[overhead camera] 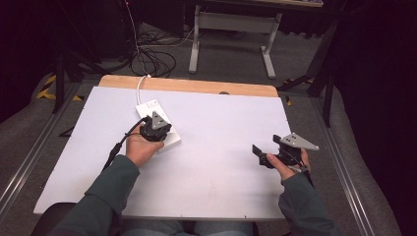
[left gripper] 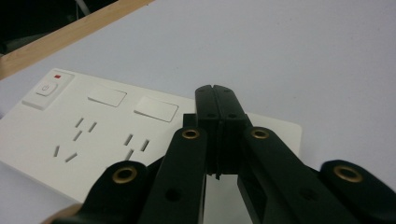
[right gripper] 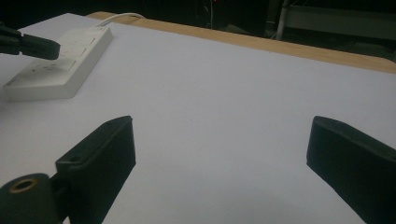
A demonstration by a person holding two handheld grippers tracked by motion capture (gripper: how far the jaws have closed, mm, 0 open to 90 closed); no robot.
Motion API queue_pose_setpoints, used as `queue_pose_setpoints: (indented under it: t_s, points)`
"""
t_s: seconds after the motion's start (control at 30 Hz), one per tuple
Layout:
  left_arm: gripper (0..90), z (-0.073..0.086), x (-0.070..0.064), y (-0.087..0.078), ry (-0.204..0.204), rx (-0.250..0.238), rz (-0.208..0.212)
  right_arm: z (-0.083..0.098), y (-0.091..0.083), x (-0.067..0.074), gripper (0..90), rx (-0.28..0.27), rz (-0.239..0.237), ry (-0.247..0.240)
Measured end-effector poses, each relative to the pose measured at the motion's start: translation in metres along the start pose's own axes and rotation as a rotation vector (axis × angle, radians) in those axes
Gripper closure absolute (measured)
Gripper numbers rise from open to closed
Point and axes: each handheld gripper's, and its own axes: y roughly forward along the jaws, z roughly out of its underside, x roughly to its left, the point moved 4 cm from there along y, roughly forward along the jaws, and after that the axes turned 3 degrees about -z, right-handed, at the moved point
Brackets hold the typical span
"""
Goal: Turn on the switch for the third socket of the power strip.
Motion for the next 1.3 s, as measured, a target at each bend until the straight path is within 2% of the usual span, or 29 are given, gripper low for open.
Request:
queue_pose_setpoints:
  t_s: [0.1, 0.23, 0.37, 0.83, 1.07, 1.13, 1.2, 1.23, 1.27, 1.3]
  points:
    - [90.0, -0.001, 0.000, 0.002, -0.005, -0.003, -0.003, 0.000, 0.000, 0.000, 8.4, 0.000, 0.000, 0.001]
    - [90.0, 0.001, -0.001, 0.005, 0.008, 0.012, -0.004, 0.000, 0.000, 0.000, 8.4, 0.001, 0.000, 0.001]
    - [90.0, 0.003, 0.004, 0.007, 0.005, 0.019, -0.020, 0.000, 0.000, 0.000, 8.4, 0.000, 0.001, 0.002]
    - [90.0, 0.003, 0.003, 0.012, -0.009, 0.024, -0.010, 0.001, 0.000, 0.000, 8.5, 0.002, 0.002, 0.001]
    - [90.0, 0.001, 0.002, 0.014, 0.025, 0.030, -0.032, 0.001, -0.001, 0.000, 8.4, 0.002, 0.002, 0.002]
    - [90.0, 0.002, 0.001, 0.014, 0.027, 0.036, -0.025, 0.001, -0.001, 0.000, 8.4, 0.002, 0.002, 0.002]
    - [90.0, 0.002, 0.003, 0.015, 0.042, 0.053, -0.050, 0.001, -0.001, 0.000, 8.5, 0.004, 0.003, 0.003]
    - [90.0, 0.003, 0.006, 0.015, 0.032, 0.066, -0.062, 0.001, -0.001, 0.000, 8.4, 0.004, 0.003, 0.003]
    - [90.0, 0.003, 0.008, 0.015, 0.009, 0.056, -0.045, 0.001, -0.001, 0.001, 8.5, 0.003, 0.004, 0.002]
    - [90.0, 0.004, 0.008, 0.015, 0.005, 0.055, -0.039, 0.001, -0.001, 0.001, 8.4, 0.002, 0.004, 0.002]
